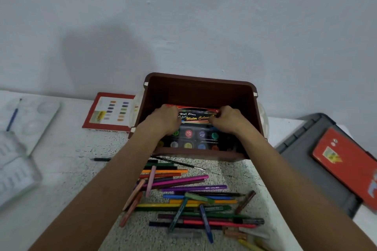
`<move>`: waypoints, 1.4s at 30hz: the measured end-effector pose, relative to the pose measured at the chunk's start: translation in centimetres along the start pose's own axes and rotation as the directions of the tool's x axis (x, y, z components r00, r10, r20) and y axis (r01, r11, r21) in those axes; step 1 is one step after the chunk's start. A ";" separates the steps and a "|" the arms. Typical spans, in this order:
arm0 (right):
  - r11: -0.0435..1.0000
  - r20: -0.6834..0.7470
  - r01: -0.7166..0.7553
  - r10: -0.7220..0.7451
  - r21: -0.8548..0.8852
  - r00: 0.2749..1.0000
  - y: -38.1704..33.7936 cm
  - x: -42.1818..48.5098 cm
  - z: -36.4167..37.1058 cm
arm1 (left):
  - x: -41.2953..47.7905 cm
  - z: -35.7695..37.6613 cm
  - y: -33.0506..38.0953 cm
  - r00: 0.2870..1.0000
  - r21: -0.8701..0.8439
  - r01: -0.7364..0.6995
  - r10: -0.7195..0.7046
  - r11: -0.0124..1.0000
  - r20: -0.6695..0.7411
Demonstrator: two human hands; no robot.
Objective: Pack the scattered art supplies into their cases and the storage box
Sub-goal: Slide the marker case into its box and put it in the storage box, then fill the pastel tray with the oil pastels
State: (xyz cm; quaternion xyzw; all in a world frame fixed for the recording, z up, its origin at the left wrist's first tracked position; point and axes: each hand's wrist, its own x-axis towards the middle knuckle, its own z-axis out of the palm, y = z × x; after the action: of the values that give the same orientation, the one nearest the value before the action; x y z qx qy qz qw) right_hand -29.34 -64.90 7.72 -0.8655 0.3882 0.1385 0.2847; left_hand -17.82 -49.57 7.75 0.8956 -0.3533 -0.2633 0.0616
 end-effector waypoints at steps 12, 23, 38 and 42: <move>0.996 -0.009 0.024 -0.025 -0.080 1.000 -0.5 -1.5 -0.3 | -1.0 0.1 -0.3 0.998 0.040 -0.055 0.054 0.998 0.021; 0.911 -0.080 0.391 -0.384 0.132 0.920 -4.5 -12.2 -0.1 | -11.9 -1.2 -4.5 0.812 -0.144 -0.421 0.301 0.896 -0.500; 0.760 0.043 0.544 -0.595 0.357 0.803 -19.1 -18.9 11.6 | -22.4 2.1 -25.2 0.724 -0.479 -0.085 -0.276 0.874 -0.632; 0.776 0.168 0.389 -0.526 0.497 0.834 -23.6 -18.2 17.9 | -24.3 4.2 -31.0 0.681 -0.590 0.055 -0.463 0.806 -0.568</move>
State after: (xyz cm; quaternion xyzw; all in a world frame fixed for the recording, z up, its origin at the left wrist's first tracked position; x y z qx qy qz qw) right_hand -24.02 -30.71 10.89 -0.8150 0.1369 0.1007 0.5539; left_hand -16.20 -10.07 5.36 0.9164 -0.0813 -0.0041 0.3918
